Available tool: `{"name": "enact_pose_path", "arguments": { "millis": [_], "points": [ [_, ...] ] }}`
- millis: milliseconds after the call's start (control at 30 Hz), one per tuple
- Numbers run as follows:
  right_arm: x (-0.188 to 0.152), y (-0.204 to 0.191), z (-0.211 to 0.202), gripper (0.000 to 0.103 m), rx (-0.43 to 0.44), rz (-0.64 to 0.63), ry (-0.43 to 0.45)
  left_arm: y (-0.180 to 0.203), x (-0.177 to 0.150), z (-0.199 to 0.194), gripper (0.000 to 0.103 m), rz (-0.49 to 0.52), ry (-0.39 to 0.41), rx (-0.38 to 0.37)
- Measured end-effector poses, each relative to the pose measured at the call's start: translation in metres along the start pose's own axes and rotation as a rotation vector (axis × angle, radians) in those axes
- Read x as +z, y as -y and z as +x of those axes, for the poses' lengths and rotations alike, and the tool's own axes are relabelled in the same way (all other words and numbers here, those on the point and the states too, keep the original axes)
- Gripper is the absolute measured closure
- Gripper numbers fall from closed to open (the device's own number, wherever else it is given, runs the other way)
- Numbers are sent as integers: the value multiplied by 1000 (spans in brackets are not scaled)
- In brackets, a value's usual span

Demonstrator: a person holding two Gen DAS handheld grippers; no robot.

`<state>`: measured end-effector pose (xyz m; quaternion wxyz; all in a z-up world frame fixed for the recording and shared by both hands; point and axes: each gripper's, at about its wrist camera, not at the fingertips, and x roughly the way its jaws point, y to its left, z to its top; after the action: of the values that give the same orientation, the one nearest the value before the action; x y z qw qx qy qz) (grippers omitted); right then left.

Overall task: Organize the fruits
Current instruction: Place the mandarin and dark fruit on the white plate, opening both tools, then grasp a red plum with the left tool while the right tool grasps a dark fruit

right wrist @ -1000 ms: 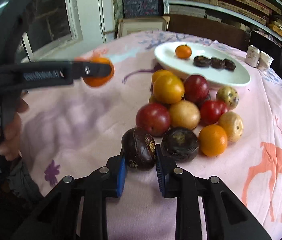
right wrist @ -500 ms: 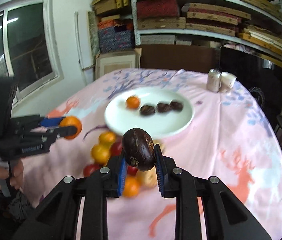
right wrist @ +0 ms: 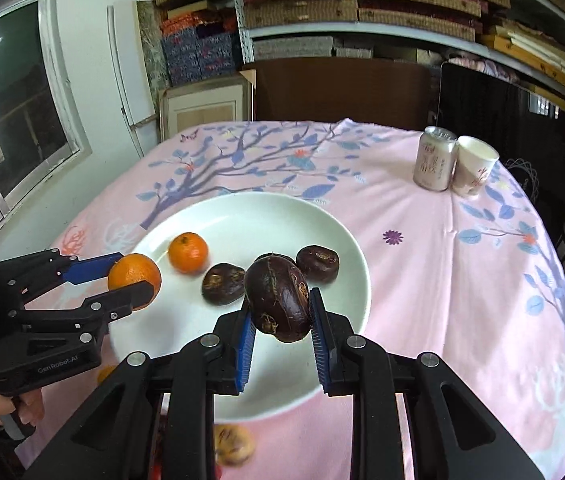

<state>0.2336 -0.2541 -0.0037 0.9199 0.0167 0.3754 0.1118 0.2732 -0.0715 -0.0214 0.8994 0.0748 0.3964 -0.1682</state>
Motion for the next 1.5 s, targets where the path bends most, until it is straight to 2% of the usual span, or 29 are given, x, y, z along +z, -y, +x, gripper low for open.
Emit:
{"name": "enact_pose_path", "arguments": {
  "millis": [67, 100, 133, 167, 200, 333, 433, 533, 667, 800, 1033, 1133, 1267, 1333, 1400, 1433, 1500],
  "points": [
    [1, 3, 16, 74, 5, 7, -7, -4, 1, 14, 55, -8, -18, 13],
    [2, 5, 22, 69, -3, 8, -4, -6, 2, 19, 44, -18, -22, 23],
    [4, 6, 26, 59, -12, 8, 0, -8, 2, 20, 36, -28, -14, 36],
    [5, 7, 29, 56, -22, 7, 6, -10, 3, 19, 24, -37, 2, 50],
    [7, 8, 31, 56, -27, 6, 11, -11, 3, 16, 18, -41, 23, 62],
    [7, 8, 25, 56, -26, 11, 21, -15, 5, -1, 17, -49, 48, 62],
    [3, 5, 6, 55, -18, 12, 33, -17, -1, -24, 12, -55, 84, 45],
    [-8, 0, -19, 49, -17, 4, 50, -15, -13, -47, 11, -56, 102, 33],
    [-32, -11, -55, 41, 2, -5, 56, -5, -44, -74, 10, -31, 97, 2],
    [-72, -27, -86, 40, 14, -37, 49, 8, -91, -99, 7, 13, 91, -6],
    [-145, -39, -123, 39, 46, -19, 36, 24, -159, -118, 7, 77, 35, -49],
    [-163, -38, -131, 39, 60, 7, 27, 37, -171, -114, 7, 116, 19, -29],
    [-175, -41, -137, 39, 69, 15, 28, 42, -169, -103, 10, 81, 2, -38],
    [-177, -42, -139, 39, 67, 13, 28, 47, -168, -98, 19, 81, -7, -38],
    [-178, -43, -140, 39, 68, 13, 30, 51, -168, -88, 34, 87, -39, -32],
    [-178, -43, -141, 39, 68, 12, 32, 50, -169, -86, 37, 75, -33, -23],
    [-178, -44, -141, 39, 62, 5, 34, 47, -171, -83, 53, 48, -33, -67]
  ]
}}
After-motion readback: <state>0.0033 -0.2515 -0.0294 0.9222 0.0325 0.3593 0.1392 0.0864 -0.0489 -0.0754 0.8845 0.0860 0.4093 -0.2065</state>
